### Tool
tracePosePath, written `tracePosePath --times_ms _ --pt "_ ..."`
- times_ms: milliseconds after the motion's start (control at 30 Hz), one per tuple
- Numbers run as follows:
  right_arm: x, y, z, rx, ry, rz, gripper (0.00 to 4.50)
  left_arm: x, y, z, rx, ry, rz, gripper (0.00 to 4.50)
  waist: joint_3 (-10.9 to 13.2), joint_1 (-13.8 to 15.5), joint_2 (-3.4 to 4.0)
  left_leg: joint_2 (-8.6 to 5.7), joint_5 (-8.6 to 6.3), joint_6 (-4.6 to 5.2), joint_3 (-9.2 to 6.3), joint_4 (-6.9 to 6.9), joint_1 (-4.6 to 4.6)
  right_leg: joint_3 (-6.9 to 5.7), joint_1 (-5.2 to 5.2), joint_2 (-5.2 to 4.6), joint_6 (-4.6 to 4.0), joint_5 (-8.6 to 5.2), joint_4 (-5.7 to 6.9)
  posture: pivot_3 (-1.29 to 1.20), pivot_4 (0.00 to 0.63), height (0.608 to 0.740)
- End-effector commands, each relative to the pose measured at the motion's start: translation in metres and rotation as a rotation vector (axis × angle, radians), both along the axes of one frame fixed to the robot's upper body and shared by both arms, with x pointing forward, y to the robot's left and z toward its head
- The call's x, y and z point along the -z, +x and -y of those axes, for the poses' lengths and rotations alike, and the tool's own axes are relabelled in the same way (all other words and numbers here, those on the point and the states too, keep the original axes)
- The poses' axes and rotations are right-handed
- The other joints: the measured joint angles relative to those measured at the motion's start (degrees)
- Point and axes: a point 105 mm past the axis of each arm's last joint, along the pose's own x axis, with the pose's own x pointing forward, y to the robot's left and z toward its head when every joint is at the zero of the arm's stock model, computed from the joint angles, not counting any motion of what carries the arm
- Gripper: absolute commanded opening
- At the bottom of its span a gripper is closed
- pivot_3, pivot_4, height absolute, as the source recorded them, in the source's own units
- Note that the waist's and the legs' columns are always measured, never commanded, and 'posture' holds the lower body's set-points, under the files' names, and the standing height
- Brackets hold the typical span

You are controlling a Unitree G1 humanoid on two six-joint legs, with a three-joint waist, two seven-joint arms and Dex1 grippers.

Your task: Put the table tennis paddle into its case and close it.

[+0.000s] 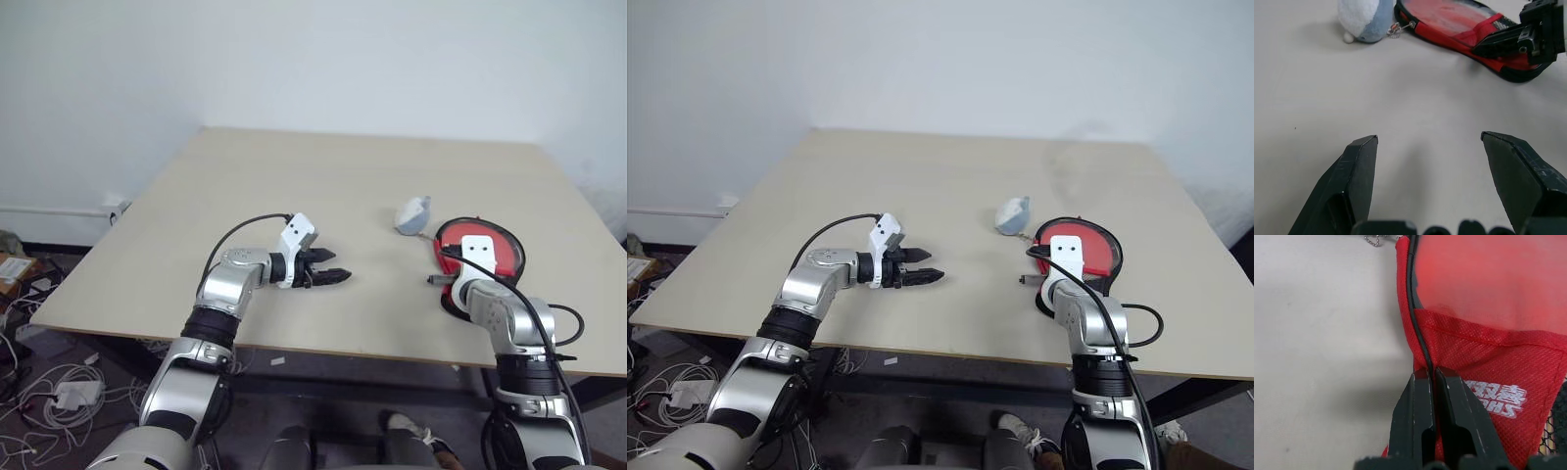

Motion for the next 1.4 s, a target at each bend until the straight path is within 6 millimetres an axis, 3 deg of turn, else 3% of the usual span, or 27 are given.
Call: tracePosePath --times_ms 33,200,333,500,733,867,967,1100,1267,1400 --pt "0.011 0.001 -0.006 -0.033 -0.006 -0.048 0.08 -0.018 0.005 -0.001 -0.012 -0.026 0.063 3.58 -0.05 -0.16 -0.08 0.03 0.00 0.00 0.01 0.00 0.02 0.00 0.00 0.02 -0.01 0.01 0.00 0.00 0.000 0.740" --pt "-0.004 0.003 -0.019 -0.112 0.050 -0.015 0.08 -0.017 0.007 -0.005 -0.033 -0.022 0.068 3.58 -0.06 -1.13 -0.09 0.05 0.00 0.00 0.02 -0.01 0.02 -0.01 -0.01 0.03 -0.04 0.03 0.01 0.00 0.000 0.740" --pt "-0.008 -0.009 -0.031 -0.205 0.131 -0.050 0.08 -0.018 0.009 -0.005 -0.044 -0.030 0.068 3.58 -0.04 -1.09 -0.04 0.05 0.00 0.00 0.02 -0.09 -0.11 0.00 -0.20 0.03 -0.04 0.03 0.03 0.00 0.000 0.740" --pt "-0.026 -0.041 -0.058 -0.404 0.283 -0.082 0.08 -0.017 0.012 -0.002 -0.044 -0.027 0.070 3.58 -0.03 -1.10 -0.01 0.04 0.00 0.00 0.01 -0.23 -0.20 0.01 -0.30 0.03 -0.04 0.02 0.03 0.00 0.000 0.740" --pt "-0.037 -0.080 -0.066 -0.565 0.261 -0.102 0.08 -0.020 0.014 0.004 -0.026 -0.035 0.066 3.58 0.01 -0.85 0.04 0.02 0.00 0.00 0.01 -0.27 -0.24 0.01 -0.35 0.01 -0.03 0.01 0.01 0.00 0.000 0.740" --pt "-0.047 -0.117 -0.091 -0.778 0.372 -0.114 0.08 -0.018 0.013 0.005 -0.004 -0.020 0.061 3.58 0.03 -1.01 0.02 -0.02 -0.01 -0.01 0.03 -0.22 -0.35 0.01 -0.39 -0.04 -0.01 0.00 -0.06 0.00 0.000 0.740" --pt "-0.049 -0.127 -0.098 -0.816 0.419 -0.112 0.08 -0.017 0.013 0.005 -0.001 -0.014 0.058 3.58 0.05 -1.07 0.03 0.06 -0.01 -0.01 0.04 -0.23 -0.34 0.01 -0.44 0.01 -0.01 -0.01 -0.06 0.00 0.000 0.740" --pt "-0.046 -0.133 -0.104 -0.823 0.453 -0.123 0.08 -0.016 0.013 0.008 0.009 -0.012 0.055 3.58 0.06 -0.95 0.01 0.05 -0.01 -0.02 0.05 -0.20 -0.33 0.00 -0.42 0.00 -0.01 -0.01 -0.07 0.00 0.000 0.740" --pt "-0.035 -0.126 -0.101 -0.759 0.407 -0.154 0.08 -0.015 0.011 0.011 0.022 -0.011 0.053 3.58 0.07 -0.93 0.00 0.04 -0.01 -0.02 0.05 -0.19 -0.35 0.00 -0.42 -0.02 -0.02 0.00 -0.08 0.00 0.000 0.740" --pt "-0.038 -0.118 -0.092 -0.724 0.386 -0.125 0.93 -0.016 0.012 0.011 0.033 -0.005 0.060 3.58 0.07 -0.91 0.00 0.04 -0.01 -0.02 0.05 -0.19 -0.35 0.00 -0.43 -0.02 -0.02 0.00 -0.07 0.00 0.000 0.740"
